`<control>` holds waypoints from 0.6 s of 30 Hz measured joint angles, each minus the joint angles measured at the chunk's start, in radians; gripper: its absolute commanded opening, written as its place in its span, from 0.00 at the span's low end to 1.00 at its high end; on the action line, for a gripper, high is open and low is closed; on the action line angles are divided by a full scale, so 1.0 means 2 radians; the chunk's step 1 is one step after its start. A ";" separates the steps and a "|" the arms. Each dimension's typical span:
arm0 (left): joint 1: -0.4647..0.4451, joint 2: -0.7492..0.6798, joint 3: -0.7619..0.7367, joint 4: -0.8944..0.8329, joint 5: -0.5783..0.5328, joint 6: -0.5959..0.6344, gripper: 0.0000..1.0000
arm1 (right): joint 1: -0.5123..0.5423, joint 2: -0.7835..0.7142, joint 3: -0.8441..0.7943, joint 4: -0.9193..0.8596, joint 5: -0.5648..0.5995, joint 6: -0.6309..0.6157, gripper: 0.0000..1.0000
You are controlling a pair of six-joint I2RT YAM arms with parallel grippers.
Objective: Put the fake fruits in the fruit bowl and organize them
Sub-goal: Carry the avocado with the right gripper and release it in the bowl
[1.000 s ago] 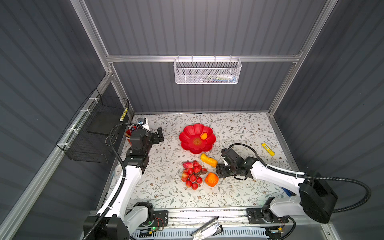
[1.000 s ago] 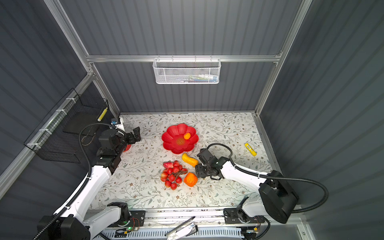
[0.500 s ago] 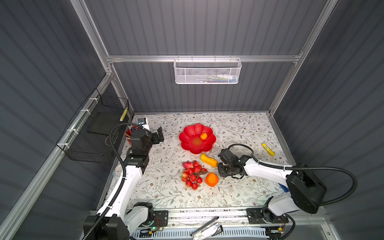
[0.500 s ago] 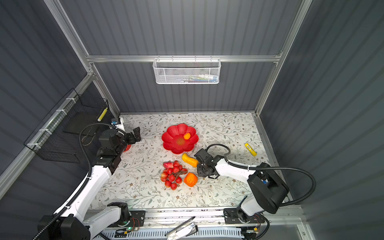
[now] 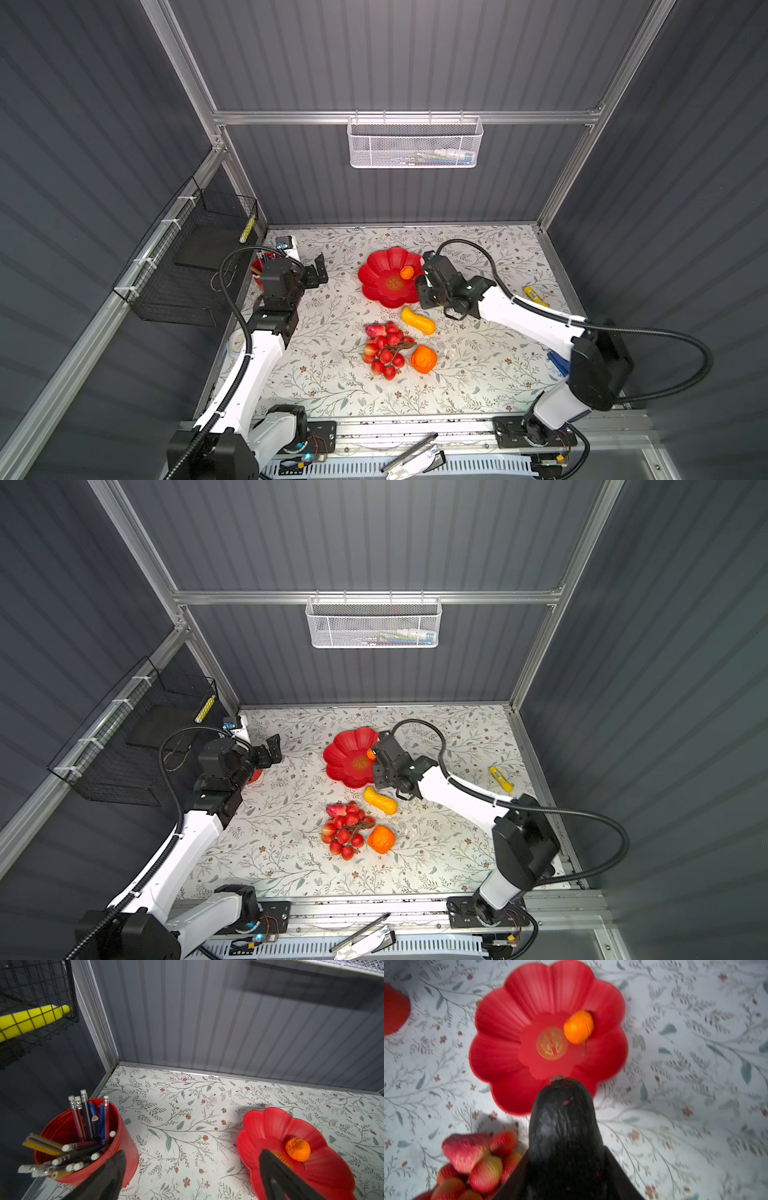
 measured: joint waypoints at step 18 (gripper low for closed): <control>0.000 0.000 0.000 -0.002 -0.002 0.004 1.00 | -0.028 0.267 0.231 -0.001 -0.048 -0.082 0.47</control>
